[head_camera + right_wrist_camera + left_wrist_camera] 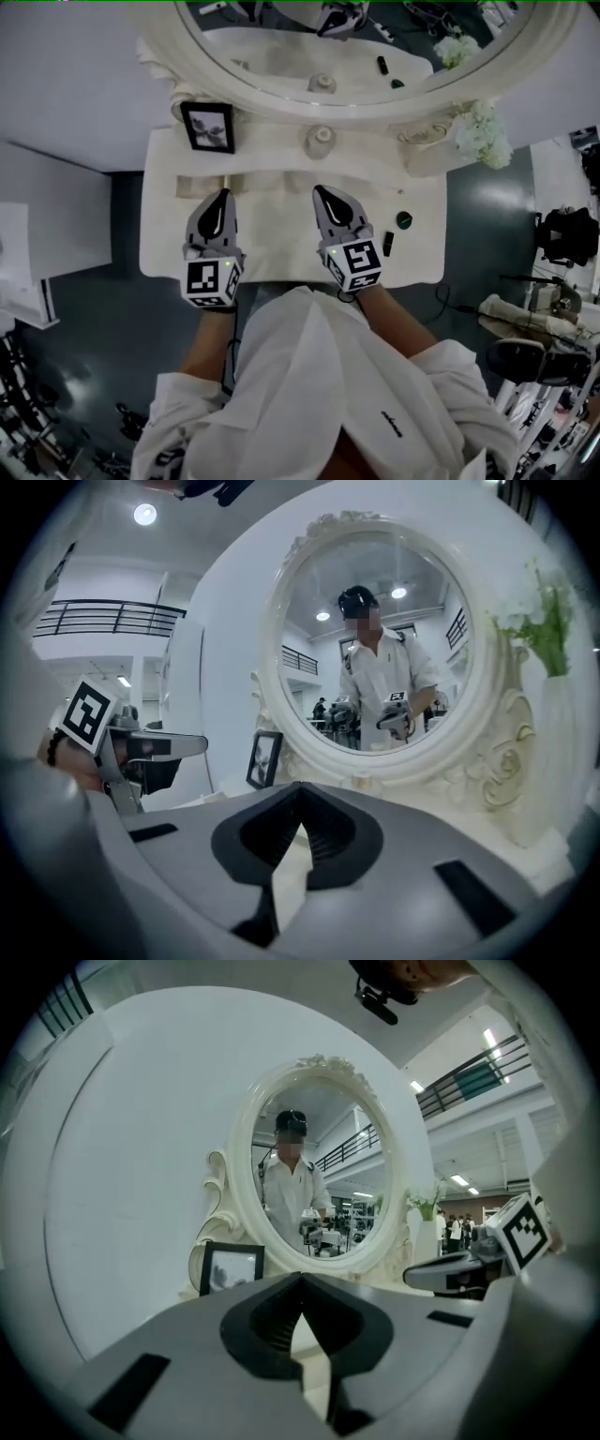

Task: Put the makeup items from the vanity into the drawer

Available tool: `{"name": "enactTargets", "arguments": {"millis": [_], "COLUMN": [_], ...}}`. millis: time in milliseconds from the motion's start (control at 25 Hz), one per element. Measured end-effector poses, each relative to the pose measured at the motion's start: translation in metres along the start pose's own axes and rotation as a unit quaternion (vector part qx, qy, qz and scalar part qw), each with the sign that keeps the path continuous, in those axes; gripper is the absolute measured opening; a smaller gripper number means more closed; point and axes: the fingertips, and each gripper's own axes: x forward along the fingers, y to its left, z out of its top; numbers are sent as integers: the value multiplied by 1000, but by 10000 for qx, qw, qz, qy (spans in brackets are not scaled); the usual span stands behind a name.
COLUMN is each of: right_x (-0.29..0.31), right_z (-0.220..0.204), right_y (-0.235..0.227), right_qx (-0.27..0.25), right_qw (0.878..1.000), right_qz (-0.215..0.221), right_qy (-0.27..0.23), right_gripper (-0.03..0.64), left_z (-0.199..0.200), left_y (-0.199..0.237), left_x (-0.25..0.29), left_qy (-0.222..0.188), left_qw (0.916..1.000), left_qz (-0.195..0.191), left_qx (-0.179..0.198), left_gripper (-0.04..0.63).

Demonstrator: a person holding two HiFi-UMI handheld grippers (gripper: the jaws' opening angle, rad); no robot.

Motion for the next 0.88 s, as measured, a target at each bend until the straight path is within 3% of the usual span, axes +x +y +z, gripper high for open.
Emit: {"name": "enactTargets", "arguments": {"millis": [320, 480, 880], "right_x": [-94, -131, -159], "right_z": [19, 23, 27], "right_y": [-66, -87, -117], "right_qx": [300, 473, 542], "right_qw": [9917, 9854, 9779], "right_qz": [-1141, -1506, -1858], "right_qy": [-504, -640, -789], "right_gripper": [18, 18, 18], "left_z": [36, 56, 78], "left_y": [-42, -54, -66], "left_x": [0, -2, -3], "left_qy": [-349, -591, -780], "left_qw": [9967, 9947, 9925], "left_qz": [-716, -810, -879], "left_qx": [119, 231, 342], "left_gripper": [28, 28, 28]}}
